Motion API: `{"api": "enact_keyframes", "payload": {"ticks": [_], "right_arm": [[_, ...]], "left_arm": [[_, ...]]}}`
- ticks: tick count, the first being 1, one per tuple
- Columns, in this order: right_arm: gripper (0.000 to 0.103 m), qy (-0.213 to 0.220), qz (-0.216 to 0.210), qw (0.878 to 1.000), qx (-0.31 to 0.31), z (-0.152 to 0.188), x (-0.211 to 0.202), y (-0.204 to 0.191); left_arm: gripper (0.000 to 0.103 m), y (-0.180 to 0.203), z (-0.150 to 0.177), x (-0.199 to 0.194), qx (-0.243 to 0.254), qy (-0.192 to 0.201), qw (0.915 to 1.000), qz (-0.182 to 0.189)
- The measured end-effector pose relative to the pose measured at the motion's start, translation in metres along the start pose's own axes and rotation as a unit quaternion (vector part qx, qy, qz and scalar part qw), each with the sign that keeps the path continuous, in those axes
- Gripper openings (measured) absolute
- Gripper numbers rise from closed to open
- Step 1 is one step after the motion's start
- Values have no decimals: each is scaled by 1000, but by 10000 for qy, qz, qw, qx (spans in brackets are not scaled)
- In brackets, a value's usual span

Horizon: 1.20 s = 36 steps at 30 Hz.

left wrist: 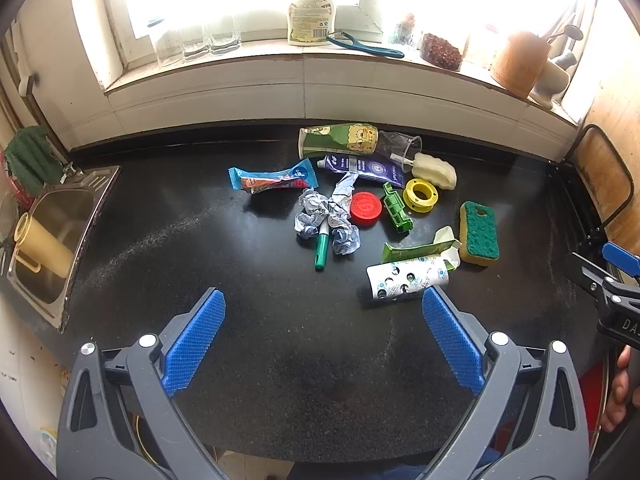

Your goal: Collect trash

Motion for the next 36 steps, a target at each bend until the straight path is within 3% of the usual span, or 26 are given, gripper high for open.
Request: {"api": "enact_keyframes", "payload": {"ticks": [26,36], "right_arm": [[97,-69,-1,10000,30,1,14,4],[97,-366,-31,9993,120,-10,82,13]], "left_arm": [[96,-9,-2,14,37,-54,10000,23],[96,-48,-37,91,257,1,9996,-131]]}}
Point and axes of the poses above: each gripper's, at about its wrist camera, not at the fingertips, and x roughly the way its jaws point, y to its right, z to its underside, the point moved 9 cm from there along x, roughly the way its jaws point, and after that the axes turned 11 degrees about z, right-handed, at the moved point
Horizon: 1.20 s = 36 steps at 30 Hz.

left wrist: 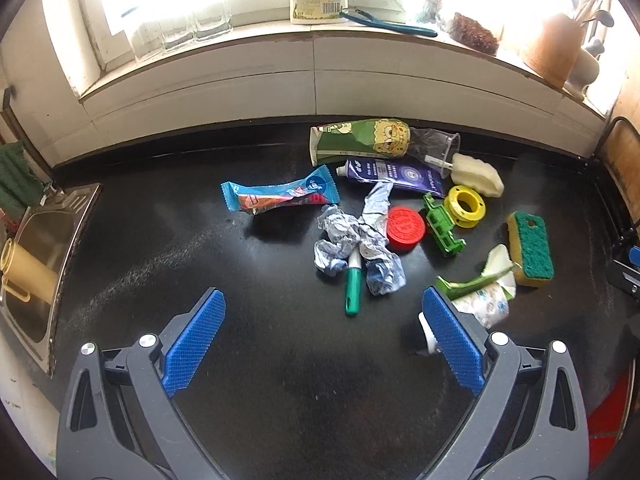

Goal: Collect trash
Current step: 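Grasp the crumpled foil with the left tool while the right tool grasps the green sponge, then carry foil and sponge to the yellow-rimmed bin and release both inside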

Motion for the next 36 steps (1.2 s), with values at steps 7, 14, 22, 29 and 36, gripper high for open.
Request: {"api": "enact_keyframes", "payload": {"ticks": [7,14,22,29,36], "right_arm": [[97,-453,159,9988,37,-14,74,-4],[96,-923,156,9954,213,-18,131,-10],[69,-1302,213,9910,232,-9,163,-17],[55,-979,267,9948,-11,-13,152,-19],[55,-392,270,9988,-103,-31,107,-9]], "left_arm": [[95,-32,-22,76,-54,-160,9999,-5],[94,-42,-28,126,-13,-472,9985,269],[56,-51,-29,145,78,-515,9982,292],[37,-61,-31,121,-157,-379,9989,225],[36,-60,-36,63,-272,34,9995,156]]}}
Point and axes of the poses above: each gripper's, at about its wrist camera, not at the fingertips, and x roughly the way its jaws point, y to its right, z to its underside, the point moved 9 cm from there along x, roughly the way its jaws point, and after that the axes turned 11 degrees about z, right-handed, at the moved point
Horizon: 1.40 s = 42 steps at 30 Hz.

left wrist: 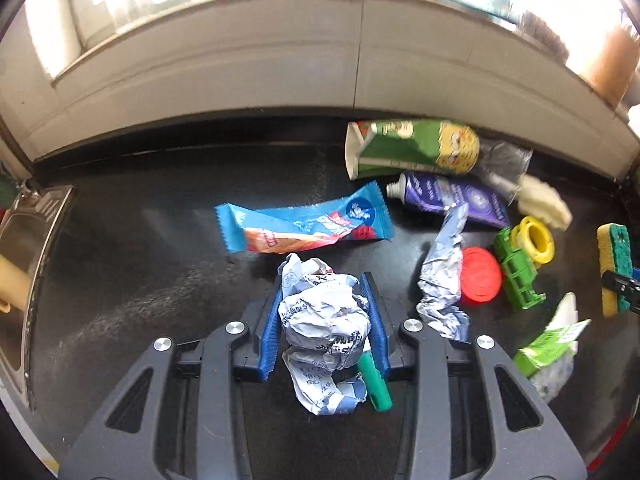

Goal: Collect trash
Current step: 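Carry foil and sponge to the yellow-rimmed bin and release both inside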

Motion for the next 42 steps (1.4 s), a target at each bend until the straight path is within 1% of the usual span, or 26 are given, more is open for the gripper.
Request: {"api": "enact_keyframes", "payload": {"ticks": [2,4,9,15,19,21,24,26,27,29,31,33,35,37,39,40,42], "right_arm": [[55,168,-1,9998,-46,-2,-14,3],[55,243,-26,9997,-72,-1,-28,4],[55,320,-188,9992,-176,13,-56,0],[55,403,-405,9971,-511,33,-78,-17],[55,430,-634,9939,-791,39,-92,-42],[55,483,-809,9901,-1045,39,-101,-67],[55,589,-1118,9796,-1560,41,-116,-116],[55,635,-1444,9664,-2030,54,-128,-162],[55,646,-1561,9602,-2224,61,-133,-181],[55,685,-1862,9404,-2763,83,-146,-230],[55,663,-2198,9139,-3349,115,-161,-284],[55,574,-2475,8899,-3790,147,-175,-328],[55,501,-2807,8577,-4278,187,-194,-374],[55,459,-3032,8310,-4641,223,-210,-410],[55,312,-3317,7970,-5038,266,-228,-446],[55,216,-3436,7819,-5198,287,-235,-462],[55,68,-3581,7593,-5432,323,-247,-487]], "left_arm": [[36,0,1,-16,-139,112,9998,104],[37,0,4,-27,-266,156,9994,167],[36,8,16,-32,-301,190,9993,133],[37,10,44,-66,-269,164,9995,-70],[37,3,68,-91,-465,219,9986,-136],[37,-4,83,-106,-573,253,9977,-270],[37,-23,111,-132,-741,292,9952,-572],[37,-39,133,-148,-907,297,9922,-799],[37,-51,149,-159,-1062,287,9897,-920],[37,-69,177,-174,-1357,262,9845,-1081],[37,-93,216,-193,-1738,243,9757,-1310],[37,-117,254,-210,-2146,230,9649,-1496],[37,-138,293,-225,-2561,241,9524,-1633],[37,-159,332,-240,-2919,272,9396,-1765],[37,-178,372,-255,-3234,353,9264,-1896],[37,-186,389,-260,-3376,380,9207,-1919],[37,-201,422,-264,-3675,492,9093,-1889]]}}
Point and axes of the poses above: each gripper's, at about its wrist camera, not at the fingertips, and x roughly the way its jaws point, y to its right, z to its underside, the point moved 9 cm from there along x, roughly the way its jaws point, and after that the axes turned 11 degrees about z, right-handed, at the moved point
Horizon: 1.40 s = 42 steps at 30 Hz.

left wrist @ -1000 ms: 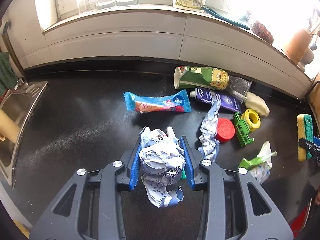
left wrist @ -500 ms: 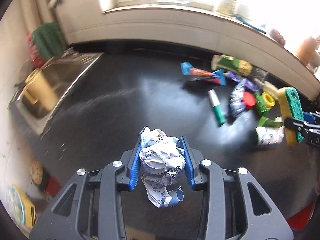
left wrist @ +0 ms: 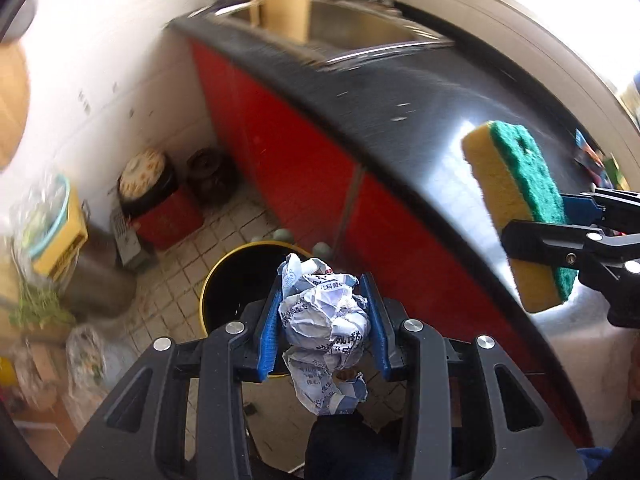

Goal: Collect trash
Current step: 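Carry foil and sponge to the yellow-rimmed bin and release both inside, then swing both tools back over the countertop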

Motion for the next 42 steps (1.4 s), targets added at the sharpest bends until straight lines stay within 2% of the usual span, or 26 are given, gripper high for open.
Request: {"api": "enact_keyframes", "payload": {"ticks": [2,5,9,17,19,20,22,24,26,29,31,32,34,37,39,42], "right_arm": [[55,-147,-202,9995,-196,-10,25,-32],[55,-384,-280,9980,-413,-18,64,-65],[56,-634,-224,9959,-604,-24,111,-76],[57,-893,-28,9934,-723,-32,159,-84],[58,-937,-10,9926,-777,-34,166,-86],[61,-987,20,9917,-825,-33,169,-86],[68,-999,62,9912,-867,-36,173,-89],[73,-968,72,9915,-860,-40,172,-91],[79,-899,37,9924,-836,-43,165,-89],[79,-816,37,9935,-798,-46,145,-85],[80,-606,7,9956,-717,-49,111,-78],[87,-463,0,9969,-629,-51,93,-73],[93,-149,50,9992,-381,-52,50,-53],[96,280,321,9991,-16,-47,-11,-14],[96,602,810,9940,414,-35,-60,35],[96,783,1368,9814,1093,-6,-106,96]], "left_arm": [[37,-26,13,10,-269,13,9996,67],[37,-60,34,36,-563,-105,9983,133],[37,-89,49,65,-861,-153,9956,331],[37,-111,56,99,-856,-359,9947,449],[45,-116,57,106,-871,-390,9944,463],[56,-119,57,109,-881,-388,9944,447],[68,-122,55,108,-857,-300,9952,366],[72,-125,54,108,-851,-289,9954,324],[73,-126,53,106,-835,-308,9956,279],[79,-125,51,93,-810,-334,9960,189],[88,-116,44,71,-709,-266,9971,61],[92,-113,40,62,-652,-220,9976,-19],[93,-95,27,38,-462,-93,9989,-74],[96,-53,2,8,-91,64,9999,6],[96,-12,-18,-7,302,216,9992,178],[96,63,-42,-16,923,303,9936,569]]}}
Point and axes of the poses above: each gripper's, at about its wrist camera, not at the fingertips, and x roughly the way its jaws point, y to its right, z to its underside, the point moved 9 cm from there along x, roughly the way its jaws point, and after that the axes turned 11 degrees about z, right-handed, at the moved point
